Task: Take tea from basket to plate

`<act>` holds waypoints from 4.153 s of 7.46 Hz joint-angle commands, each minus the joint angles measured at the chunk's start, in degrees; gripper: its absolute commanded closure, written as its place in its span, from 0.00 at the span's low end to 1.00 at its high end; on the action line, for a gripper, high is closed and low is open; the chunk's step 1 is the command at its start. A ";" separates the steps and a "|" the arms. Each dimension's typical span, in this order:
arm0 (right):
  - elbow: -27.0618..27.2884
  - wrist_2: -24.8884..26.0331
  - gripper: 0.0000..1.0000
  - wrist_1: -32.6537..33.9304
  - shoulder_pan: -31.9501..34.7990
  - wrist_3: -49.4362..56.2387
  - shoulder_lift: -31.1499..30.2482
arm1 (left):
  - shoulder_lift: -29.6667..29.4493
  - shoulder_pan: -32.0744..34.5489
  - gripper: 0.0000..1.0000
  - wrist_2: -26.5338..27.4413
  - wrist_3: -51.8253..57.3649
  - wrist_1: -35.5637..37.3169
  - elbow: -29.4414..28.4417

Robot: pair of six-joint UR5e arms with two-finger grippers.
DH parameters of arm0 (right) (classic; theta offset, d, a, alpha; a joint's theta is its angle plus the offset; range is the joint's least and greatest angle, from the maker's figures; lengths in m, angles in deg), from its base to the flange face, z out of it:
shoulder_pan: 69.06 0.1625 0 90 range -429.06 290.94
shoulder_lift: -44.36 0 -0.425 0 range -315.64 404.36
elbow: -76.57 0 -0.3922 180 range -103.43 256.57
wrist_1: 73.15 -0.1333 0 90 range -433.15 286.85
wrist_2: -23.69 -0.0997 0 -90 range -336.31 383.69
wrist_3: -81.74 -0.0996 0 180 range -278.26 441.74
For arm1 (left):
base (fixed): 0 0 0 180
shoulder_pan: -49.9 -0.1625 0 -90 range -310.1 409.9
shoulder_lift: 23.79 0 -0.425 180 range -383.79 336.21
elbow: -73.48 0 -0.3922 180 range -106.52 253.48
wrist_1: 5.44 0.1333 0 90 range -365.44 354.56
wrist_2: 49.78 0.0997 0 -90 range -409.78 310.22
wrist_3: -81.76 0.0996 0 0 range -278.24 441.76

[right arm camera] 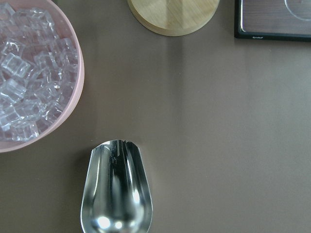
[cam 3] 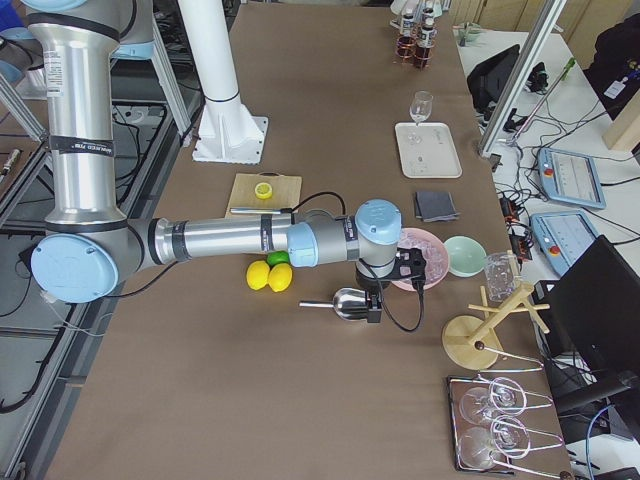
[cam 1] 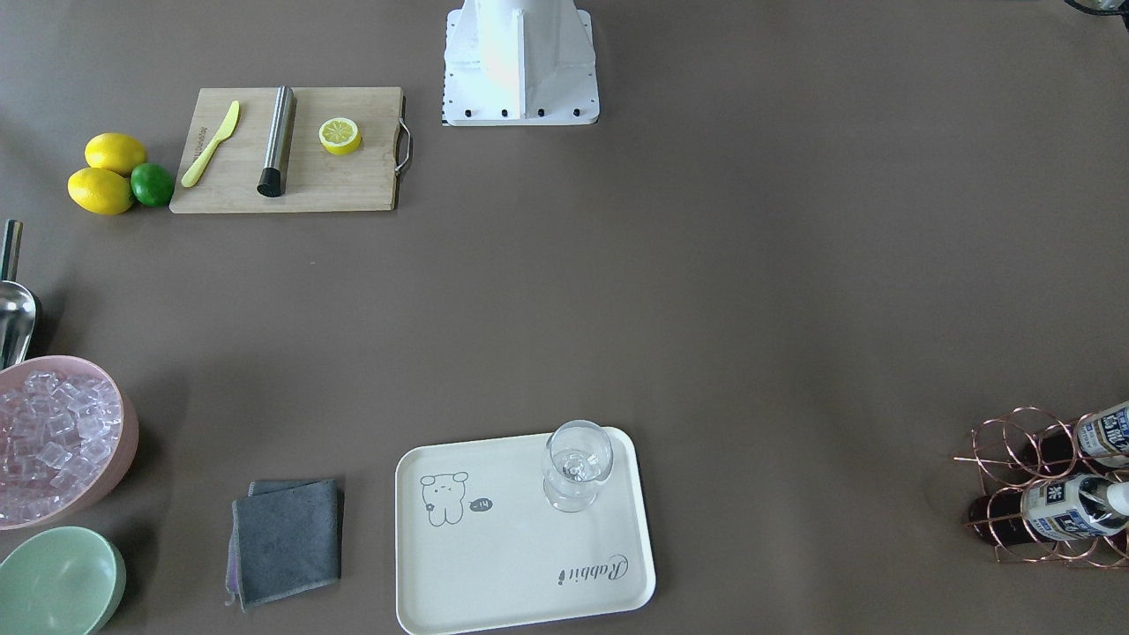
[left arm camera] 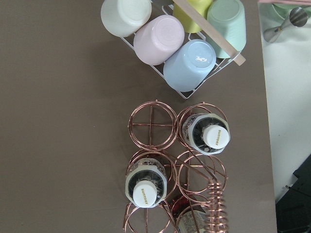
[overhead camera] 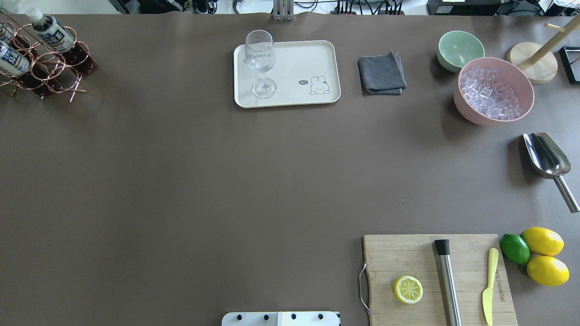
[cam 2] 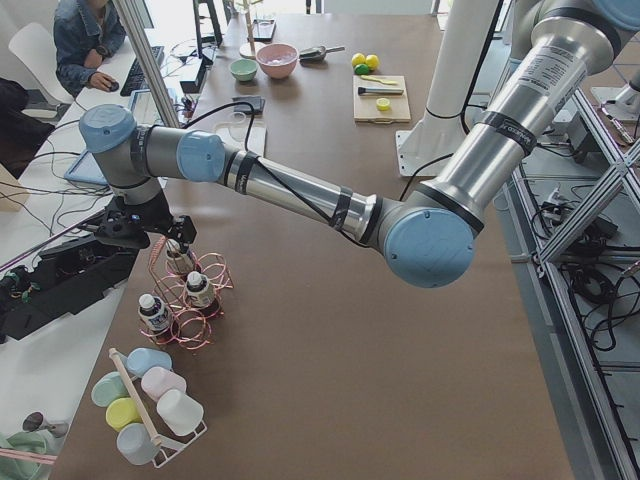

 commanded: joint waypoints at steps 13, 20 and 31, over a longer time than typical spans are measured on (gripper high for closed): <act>-0.30 1.10 0.03 -1.76 -0.48 0.13 -0.31 | -1.46 -3.83 0.25 1.98 -5.78 -10.47 -8.08; 0.05 1.45 0.04 -1.76 -0.57 0.13 -0.22 | -1.89 -4.53 1.00 2.94 -9.66 -15.40 -9.84; 1.97 0.75 0.02 -1.76 -0.48 0.39 -0.22 | -2.24 -31.39 1.00 2.33 -55.58 21.37 42.71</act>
